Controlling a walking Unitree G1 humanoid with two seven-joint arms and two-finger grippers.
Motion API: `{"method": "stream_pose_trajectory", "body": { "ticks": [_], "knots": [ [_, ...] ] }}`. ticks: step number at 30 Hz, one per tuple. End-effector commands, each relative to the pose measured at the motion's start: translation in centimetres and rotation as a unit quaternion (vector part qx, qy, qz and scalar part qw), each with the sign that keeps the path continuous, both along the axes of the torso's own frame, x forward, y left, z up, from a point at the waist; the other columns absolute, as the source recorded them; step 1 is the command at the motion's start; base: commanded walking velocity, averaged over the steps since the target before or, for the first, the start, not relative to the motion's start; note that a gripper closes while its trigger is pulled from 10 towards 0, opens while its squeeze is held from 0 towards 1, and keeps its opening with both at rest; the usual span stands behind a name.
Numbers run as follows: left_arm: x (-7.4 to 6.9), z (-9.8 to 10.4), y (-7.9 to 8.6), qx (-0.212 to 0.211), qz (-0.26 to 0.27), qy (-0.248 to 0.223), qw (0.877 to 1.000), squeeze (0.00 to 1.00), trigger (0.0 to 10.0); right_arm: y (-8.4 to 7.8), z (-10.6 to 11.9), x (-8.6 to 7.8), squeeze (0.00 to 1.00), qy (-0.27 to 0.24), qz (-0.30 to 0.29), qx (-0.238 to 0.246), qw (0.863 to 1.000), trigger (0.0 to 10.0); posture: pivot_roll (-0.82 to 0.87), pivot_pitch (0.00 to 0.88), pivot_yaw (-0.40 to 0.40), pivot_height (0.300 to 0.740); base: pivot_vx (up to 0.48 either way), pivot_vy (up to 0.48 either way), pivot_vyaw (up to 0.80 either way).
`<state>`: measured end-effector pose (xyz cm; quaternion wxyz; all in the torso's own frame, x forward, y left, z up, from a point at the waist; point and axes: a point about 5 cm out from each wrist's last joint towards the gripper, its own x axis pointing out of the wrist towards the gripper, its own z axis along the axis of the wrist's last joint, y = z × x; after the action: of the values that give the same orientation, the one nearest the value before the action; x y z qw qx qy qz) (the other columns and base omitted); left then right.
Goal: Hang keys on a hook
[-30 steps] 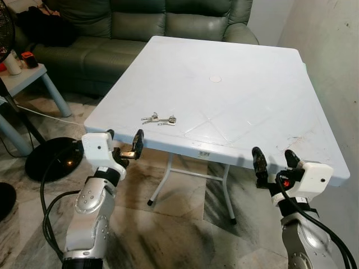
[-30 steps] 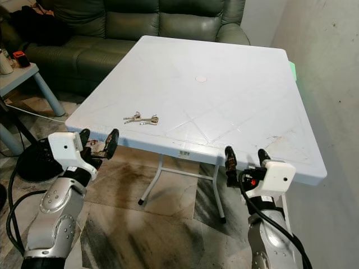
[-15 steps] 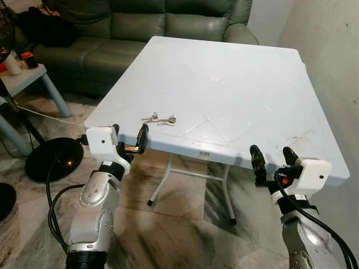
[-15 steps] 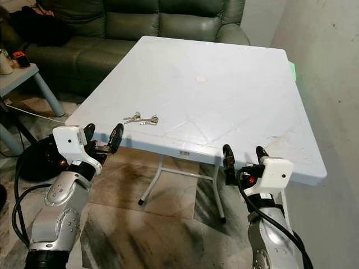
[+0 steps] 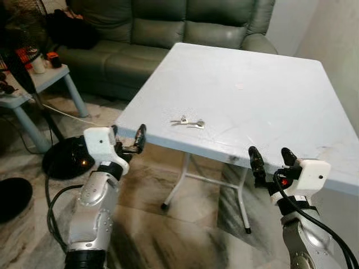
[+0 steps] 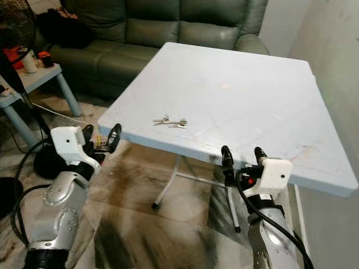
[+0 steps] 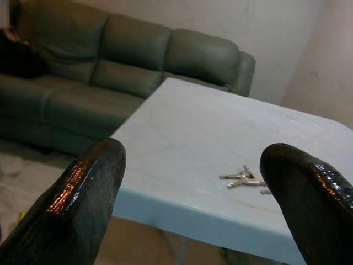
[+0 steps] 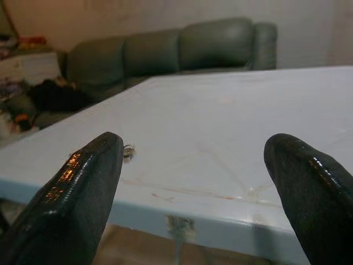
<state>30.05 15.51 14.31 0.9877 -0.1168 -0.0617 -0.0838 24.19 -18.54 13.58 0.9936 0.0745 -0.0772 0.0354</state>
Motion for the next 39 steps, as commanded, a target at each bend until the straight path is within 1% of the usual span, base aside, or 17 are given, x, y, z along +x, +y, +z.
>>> {"method": "stream_pose_trajectory", "body": {
  "ticks": [1, 19, 21, 24, 26, 27, 28, 29, 32, 33, 39],
  "knots": [
    [0.11, -0.13, -0.78, -0.004, -0.011, 0.006, 1.000, 0.00, 10.0, -0.42, 0.31, -0.24, 0.00, -0.003, -0.006, -0.004, 1.000, 10.0, 0.08, 0.031, -0.014, 0.740, 0.000, 0.469, 0.00],
    [0.45, 0.10, -0.77, -0.006, -0.003, 0.005, 1.000, 0.00, 10.0, -0.31, 0.76, -0.21, 0.00, -0.007, -0.001, -0.003, 1.000, 10.0, 0.08, 0.038, -0.017, 0.740, 0.000, 0.456, 0.00],
    [0.57, 0.02, -0.65, -0.016, 0.012, 0.010, 1.000, 0.00, 10.0, -0.29, 0.77, -0.20, 0.00, -0.007, 0.000, -0.003, 1.000, 10.0, 0.08, 0.038, -0.017, 0.740, 0.000, 0.000, 0.00],
    [0.72, -0.22, -0.69, -0.015, 0.028, 0.027, 0.999, 0.00, 10.0, -0.39, 0.80, -0.24, 0.00, -0.007, 0.000, -0.005, 1.000, 10.0, 0.08, 0.049, -0.015, 0.740, 0.000, 0.000, 0.00],
    [0.75, -0.40, -0.83, -0.008, 0.024, 0.038, 0.999, 0.00, 10.0, -0.45, 0.78, -0.27, 0.00, -0.006, 0.000, -0.008, 1.000, 10.0, 0.08, 0.049, -0.015, 0.740, 0.000, 0.000, 0.00],
    [0.76, -0.42, -0.92, 0.003, 0.022, 0.040, 0.999, 0.00, 10.0, -0.52, 0.80, -0.26, 0.00, -0.005, -0.001, -0.009, 1.000, 10.0, 0.08, 0.055, -0.013, 0.740, 0.000, 0.000, 0.00],
    [0.77, -0.75, -0.88, 0.024, 0.025, 0.052, 0.998, 0.00, 10.0, -0.68, 0.88, -0.27, 0.00, -0.006, -0.003, -0.010, 1.000, 10.0, 0.08, 0.055, -0.013, 0.740, 0.000, 0.000, 0.00],
    [0.73, -0.80, -0.89, 0.029, 0.021, 0.051, 0.998, 0.00, 10.0, -0.77, 0.91, -0.28, 0.00, -0.006, -0.004, -0.010, 1.000, 10.0, 0.08, 0.055, -0.013, 0.740, 0.000, 0.000, 0.00],
    [0.68, -0.63, -0.77, 0.033, 0.003, 0.046, 0.998, 0.00, 10.0, -0.92, 1.04, -0.27, 0.00, -0.008, -0.007, -0.011, 1.000, 10.0, 0.08, 0.063, -0.012, 0.740, 0.000, 0.000, 0.00],
    [0.76, -0.68, -0.53, 0.030, 0.008, 0.054, 0.998, 0.00, 10.0, -0.91, 1.11, -0.24, 0.00, -0.009, -0.007, -0.010, 1.000, 10.0, 0.08, 0.063, -0.012, 0.740, 0.000, 0.000, 0.00],
    [0.74, -0.37, -0.36, 0.028, -0.001, 0.049, 0.998, 0.00, 10.0, -0.88, 1.17, -0.14, 0.00, -0.009, -0.007, -0.011, 1.000, 10.0, 0.09, 0.065, -0.012, 0.740, 0.000, 0.000, 0.00]
  ]
}}
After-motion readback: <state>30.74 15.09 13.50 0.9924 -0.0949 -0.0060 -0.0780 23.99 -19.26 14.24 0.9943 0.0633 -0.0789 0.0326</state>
